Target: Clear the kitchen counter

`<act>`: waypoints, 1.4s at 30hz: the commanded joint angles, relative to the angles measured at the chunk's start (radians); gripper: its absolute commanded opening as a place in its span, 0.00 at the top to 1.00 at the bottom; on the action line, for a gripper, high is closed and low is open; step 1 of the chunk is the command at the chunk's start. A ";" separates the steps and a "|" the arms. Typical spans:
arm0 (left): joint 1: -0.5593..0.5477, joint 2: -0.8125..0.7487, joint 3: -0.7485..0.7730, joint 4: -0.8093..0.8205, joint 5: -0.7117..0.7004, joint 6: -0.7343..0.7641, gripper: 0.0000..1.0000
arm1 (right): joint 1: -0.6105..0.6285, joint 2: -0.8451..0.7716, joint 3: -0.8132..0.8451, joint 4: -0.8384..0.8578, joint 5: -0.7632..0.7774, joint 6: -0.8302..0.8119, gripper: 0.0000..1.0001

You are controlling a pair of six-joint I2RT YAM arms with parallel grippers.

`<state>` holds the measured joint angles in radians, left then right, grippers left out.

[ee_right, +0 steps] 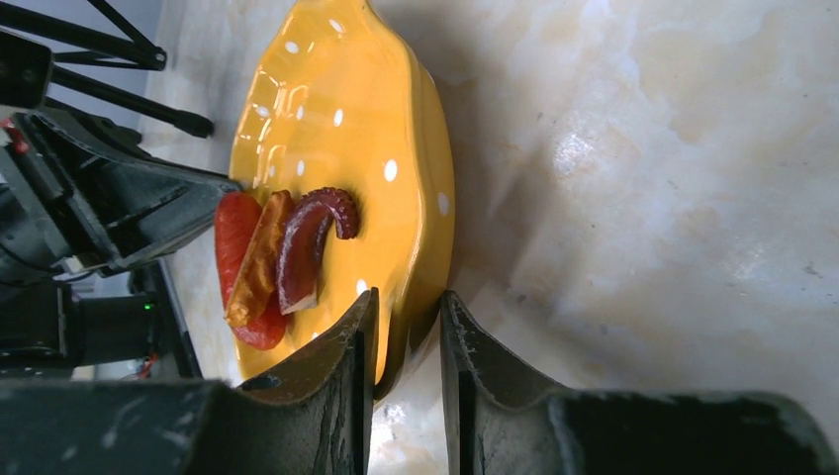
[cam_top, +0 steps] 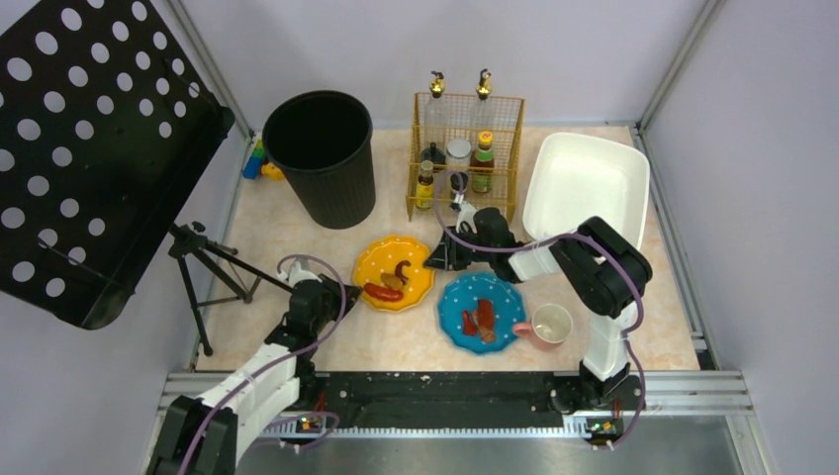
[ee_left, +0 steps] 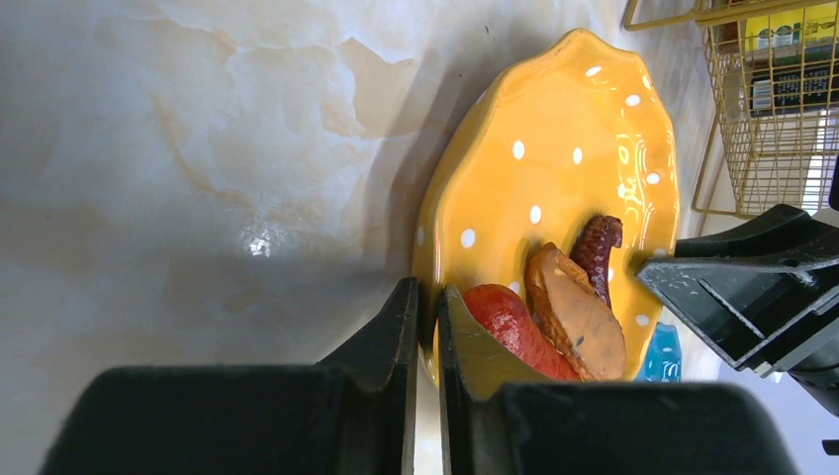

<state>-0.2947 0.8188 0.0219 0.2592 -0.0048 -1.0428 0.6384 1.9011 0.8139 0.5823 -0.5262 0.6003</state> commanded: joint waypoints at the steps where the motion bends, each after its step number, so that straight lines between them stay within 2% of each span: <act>1: -0.021 -0.028 -0.104 -0.086 0.109 -0.008 1.00 | 0.098 -0.006 -0.012 0.155 -0.281 0.182 0.94; 3: -0.021 -0.026 -0.103 -0.085 0.112 -0.005 1.00 | 0.104 0.000 -0.018 0.203 -0.288 0.218 0.87; 10: -0.021 0.024 -0.102 -0.048 0.119 -0.003 1.00 | 0.132 0.048 0.010 0.243 -0.284 0.257 0.73; 18: -0.021 0.039 -0.103 -0.034 0.126 -0.004 1.00 | 0.149 0.076 0.034 0.247 -0.286 0.264 0.63; 21: -0.021 0.038 -0.104 -0.037 0.126 -0.003 1.00 | 0.153 0.081 0.039 0.249 -0.291 0.267 0.62; 24: -0.021 0.039 -0.102 -0.035 0.126 -0.003 1.00 | 0.155 0.082 0.041 0.251 -0.288 0.266 0.65; 26: -0.021 0.040 -0.101 -0.036 0.127 -0.003 1.00 | 0.156 0.082 0.041 0.250 -0.285 0.268 0.70; 34: -0.021 0.024 -0.097 -0.058 0.135 0.010 1.00 | 0.155 0.076 0.028 0.256 -0.265 0.277 1.00; 39: -0.021 -0.027 -0.035 -0.187 0.146 0.062 0.99 | 0.155 0.083 0.016 0.294 -0.255 0.315 1.00; 42: -0.021 -0.071 -0.032 -0.226 0.142 0.069 0.92 | 0.155 0.074 0.007 0.306 -0.253 0.326 1.00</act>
<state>-0.2924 0.7776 0.0212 0.1959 -0.0086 -0.9859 0.7025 1.9797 0.8131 0.7776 -0.6388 0.9207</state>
